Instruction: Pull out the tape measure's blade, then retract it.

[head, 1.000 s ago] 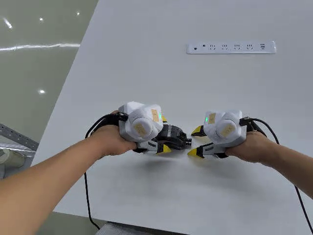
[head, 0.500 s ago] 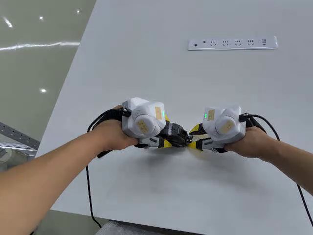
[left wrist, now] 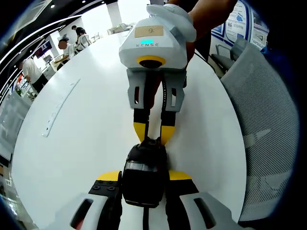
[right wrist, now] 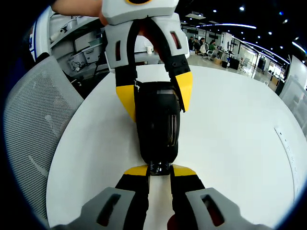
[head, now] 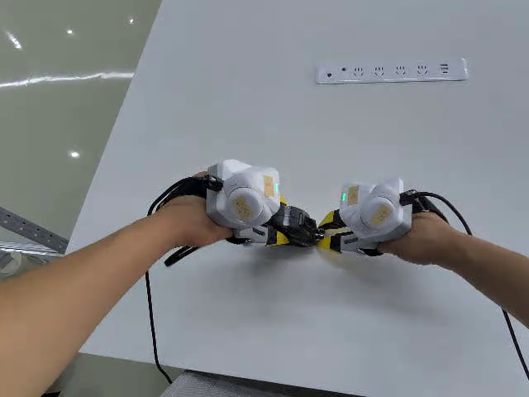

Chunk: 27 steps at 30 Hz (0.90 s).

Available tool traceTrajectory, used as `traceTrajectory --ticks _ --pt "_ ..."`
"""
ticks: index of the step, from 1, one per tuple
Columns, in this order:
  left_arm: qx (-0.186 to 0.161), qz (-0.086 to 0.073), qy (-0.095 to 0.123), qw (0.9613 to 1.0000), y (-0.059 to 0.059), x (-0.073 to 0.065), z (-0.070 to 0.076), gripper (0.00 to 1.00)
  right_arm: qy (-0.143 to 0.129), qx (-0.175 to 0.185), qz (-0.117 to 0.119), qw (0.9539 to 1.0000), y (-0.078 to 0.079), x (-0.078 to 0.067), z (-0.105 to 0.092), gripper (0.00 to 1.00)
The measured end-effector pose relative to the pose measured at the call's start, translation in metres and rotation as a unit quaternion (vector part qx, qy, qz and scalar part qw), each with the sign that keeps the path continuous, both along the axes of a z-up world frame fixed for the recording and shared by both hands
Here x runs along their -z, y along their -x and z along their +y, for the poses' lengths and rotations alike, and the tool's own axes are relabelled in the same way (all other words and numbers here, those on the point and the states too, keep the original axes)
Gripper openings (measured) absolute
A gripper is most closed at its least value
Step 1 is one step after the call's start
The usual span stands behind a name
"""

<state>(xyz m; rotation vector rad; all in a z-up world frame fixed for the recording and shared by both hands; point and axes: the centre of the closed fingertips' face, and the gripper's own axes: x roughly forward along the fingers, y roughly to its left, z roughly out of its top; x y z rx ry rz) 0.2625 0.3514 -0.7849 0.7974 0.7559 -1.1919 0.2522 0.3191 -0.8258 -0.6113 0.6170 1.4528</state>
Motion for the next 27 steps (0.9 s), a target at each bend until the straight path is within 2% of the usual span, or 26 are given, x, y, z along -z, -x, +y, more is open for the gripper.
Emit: traceTrajectory --ticks 5,16,27 --pt "0.005 0.003 -0.009 0.9999 0.0001 0.0002 -0.0006 0.30 0.005 0.001 -0.007 1.0000 -0.0005 -0.0002 -0.0005 0.12" --pt "0.011 0.004 -0.012 0.9999 0.0011 -0.0011 -0.0012 0.29 0.008 -0.002 -0.016 0.9998 -0.0004 -0.0005 -0.0021 0.11" --pt "0.013 0.005 -0.016 0.9998 -0.0004 0.0012 -0.0001 0.28 0.011 -0.005 -0.015 0.9998 0.0002 -0.0006 -0.0080 0.10"
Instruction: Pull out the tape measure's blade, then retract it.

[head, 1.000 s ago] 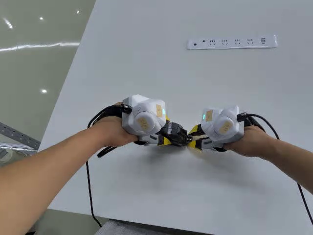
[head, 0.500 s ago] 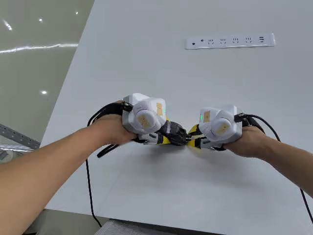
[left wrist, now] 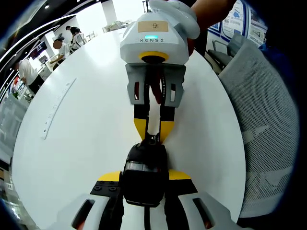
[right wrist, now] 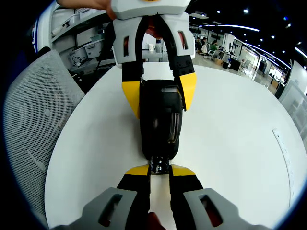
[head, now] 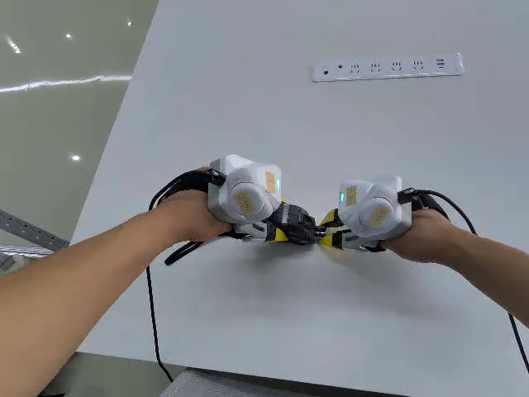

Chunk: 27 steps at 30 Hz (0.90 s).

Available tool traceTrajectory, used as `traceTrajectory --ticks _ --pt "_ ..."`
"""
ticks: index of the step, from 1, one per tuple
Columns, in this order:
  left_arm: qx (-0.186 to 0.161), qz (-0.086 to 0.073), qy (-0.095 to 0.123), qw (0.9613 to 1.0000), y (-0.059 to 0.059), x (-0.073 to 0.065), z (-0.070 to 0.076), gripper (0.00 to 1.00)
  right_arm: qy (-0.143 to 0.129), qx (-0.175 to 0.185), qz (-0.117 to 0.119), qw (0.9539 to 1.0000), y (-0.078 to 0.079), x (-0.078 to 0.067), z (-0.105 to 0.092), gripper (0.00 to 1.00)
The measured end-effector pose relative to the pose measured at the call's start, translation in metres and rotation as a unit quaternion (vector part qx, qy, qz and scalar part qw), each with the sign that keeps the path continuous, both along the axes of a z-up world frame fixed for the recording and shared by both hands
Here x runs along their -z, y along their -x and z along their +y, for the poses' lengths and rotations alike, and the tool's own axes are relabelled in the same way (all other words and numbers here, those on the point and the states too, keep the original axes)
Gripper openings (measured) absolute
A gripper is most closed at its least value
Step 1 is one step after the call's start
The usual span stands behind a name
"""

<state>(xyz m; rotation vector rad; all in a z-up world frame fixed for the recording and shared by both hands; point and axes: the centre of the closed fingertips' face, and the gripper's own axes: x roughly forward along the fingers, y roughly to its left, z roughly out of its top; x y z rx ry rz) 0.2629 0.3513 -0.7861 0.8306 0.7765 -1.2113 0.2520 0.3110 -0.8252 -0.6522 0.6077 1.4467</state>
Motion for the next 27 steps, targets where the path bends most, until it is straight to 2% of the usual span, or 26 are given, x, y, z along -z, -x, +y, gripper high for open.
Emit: traceTrajectory --ticks 12,27 --pt "0.001 -0.001 -0.004 1.0000 0.002 -0.001 -0.001 0.28 -0.008 0.008 0.013 0.9999 0.000 0.000 -0.012 0.10" --pt "-0.001 0.001 -0.005 1.0000 0.000 0.001 -0.001 0.28 -0.009 0.012 0.017 0.9997 0.001 0.000 -0.029 0.10"
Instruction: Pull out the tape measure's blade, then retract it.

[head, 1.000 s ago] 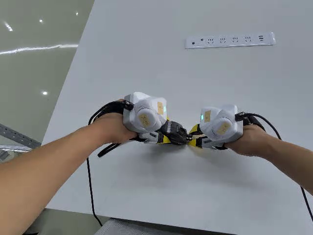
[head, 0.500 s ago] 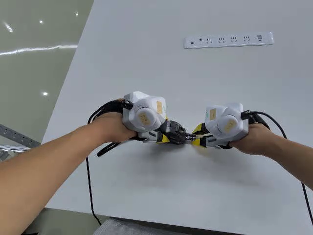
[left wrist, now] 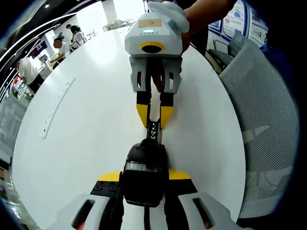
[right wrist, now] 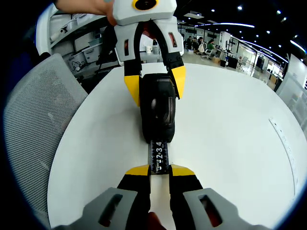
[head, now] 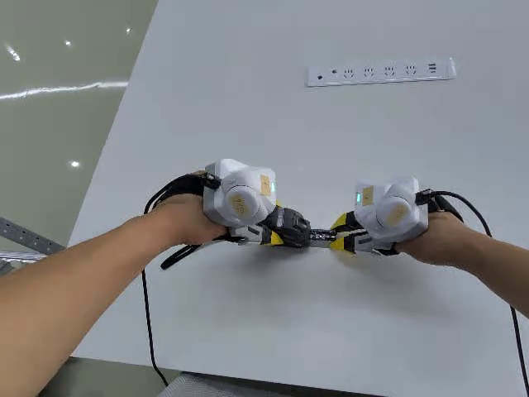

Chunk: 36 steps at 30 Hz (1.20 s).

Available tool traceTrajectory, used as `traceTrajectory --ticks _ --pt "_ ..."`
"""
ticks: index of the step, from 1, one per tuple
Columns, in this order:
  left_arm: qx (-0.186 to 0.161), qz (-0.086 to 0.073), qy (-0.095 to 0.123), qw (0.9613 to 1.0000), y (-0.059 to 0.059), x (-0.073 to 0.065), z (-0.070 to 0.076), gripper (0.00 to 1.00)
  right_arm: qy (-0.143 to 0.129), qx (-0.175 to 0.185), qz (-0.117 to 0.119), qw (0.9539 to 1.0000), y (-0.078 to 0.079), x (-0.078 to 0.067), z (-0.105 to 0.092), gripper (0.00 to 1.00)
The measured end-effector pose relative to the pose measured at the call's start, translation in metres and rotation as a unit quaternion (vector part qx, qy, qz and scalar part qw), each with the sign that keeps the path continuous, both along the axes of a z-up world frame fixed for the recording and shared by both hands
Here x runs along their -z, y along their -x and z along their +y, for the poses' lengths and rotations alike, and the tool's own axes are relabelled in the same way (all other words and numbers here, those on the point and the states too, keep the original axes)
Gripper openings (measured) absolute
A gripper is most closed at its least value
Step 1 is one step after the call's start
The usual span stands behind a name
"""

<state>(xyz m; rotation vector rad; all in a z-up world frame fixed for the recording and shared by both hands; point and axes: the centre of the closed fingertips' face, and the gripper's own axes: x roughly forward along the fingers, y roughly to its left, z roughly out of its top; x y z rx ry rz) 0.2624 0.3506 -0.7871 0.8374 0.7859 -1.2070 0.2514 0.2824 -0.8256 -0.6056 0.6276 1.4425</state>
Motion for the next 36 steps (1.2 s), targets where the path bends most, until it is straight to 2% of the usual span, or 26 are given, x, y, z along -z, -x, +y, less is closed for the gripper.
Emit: traceTrajectory --ticks 30,36 --pt "0.004 0.001 -0.006 1.0000 0.000 0.000 -0.001 0.28 0.013 0.011 0.001 0.9999 0.000 0.001 -0.045 0.09" --pt "0.006 0.001 -0.009 0.9999 0.001 0.000 -0.001 0.28 0.014 0.012 0.001 0.9998 0.004 -0.003 -0.053 0.09"
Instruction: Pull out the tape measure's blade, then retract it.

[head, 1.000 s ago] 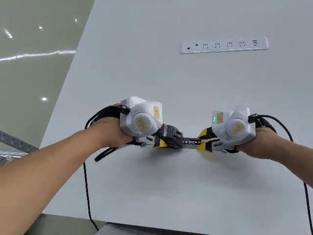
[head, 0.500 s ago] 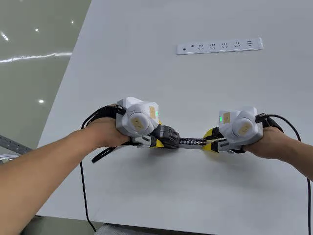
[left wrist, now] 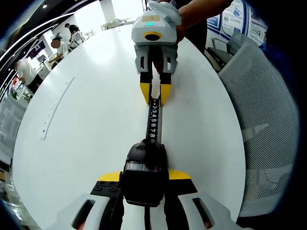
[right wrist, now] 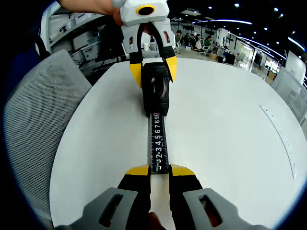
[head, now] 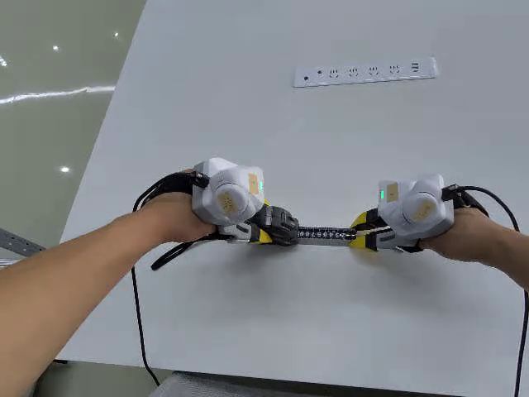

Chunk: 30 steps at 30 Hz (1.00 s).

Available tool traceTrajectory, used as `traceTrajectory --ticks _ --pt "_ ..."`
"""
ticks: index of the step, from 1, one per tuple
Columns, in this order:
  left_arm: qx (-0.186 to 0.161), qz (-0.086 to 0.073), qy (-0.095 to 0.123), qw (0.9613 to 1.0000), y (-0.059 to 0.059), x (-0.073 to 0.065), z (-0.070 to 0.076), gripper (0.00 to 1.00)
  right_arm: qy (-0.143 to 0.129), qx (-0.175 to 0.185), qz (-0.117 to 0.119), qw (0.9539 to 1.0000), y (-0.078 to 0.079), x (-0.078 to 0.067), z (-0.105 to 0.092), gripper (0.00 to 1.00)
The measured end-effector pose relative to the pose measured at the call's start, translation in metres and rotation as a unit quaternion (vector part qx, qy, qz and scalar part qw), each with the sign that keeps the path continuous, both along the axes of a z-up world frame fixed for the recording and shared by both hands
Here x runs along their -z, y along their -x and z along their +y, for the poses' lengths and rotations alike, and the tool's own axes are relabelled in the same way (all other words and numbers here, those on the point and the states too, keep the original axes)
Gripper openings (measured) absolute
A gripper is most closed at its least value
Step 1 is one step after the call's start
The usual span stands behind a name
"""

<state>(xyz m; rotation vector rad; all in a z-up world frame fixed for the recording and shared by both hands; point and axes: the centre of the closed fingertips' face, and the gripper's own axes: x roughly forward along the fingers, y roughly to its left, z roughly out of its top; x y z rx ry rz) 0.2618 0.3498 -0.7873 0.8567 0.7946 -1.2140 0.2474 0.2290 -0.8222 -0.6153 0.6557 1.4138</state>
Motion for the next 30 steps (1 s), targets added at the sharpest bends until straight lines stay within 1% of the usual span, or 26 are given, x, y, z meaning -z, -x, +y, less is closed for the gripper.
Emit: traceTrajectory --ticks 5,12,21,30 --pt "-0.001 0.001 -0.001 1.0000 0.001 -0.001 -0.001 0.28 -0.001 0.006 0.005 1.0000 0.001 -0.002 -0.007 0.09" --pt "-0.001 0.000 -0.001 1.0000 0.002 -0.002 -0.002 0.28 0.004 0.008 0.004 1.0000 0.001 -0.001 -0.019 0.09" --pt "-0.001 0.000 -0.002 1.0000 0.002 -0.003 -0.002 0.28 0.006 0.009 0.005 0.9999 0.003 -0.003 -0.028 0.09" --pt "-0.003 0.000 -0.002 1.0000 0.003 -0.003 -0.002 0.28 0.011 0.020 0.008 0.9997 0.000 -0.002 -0.049 0.09"
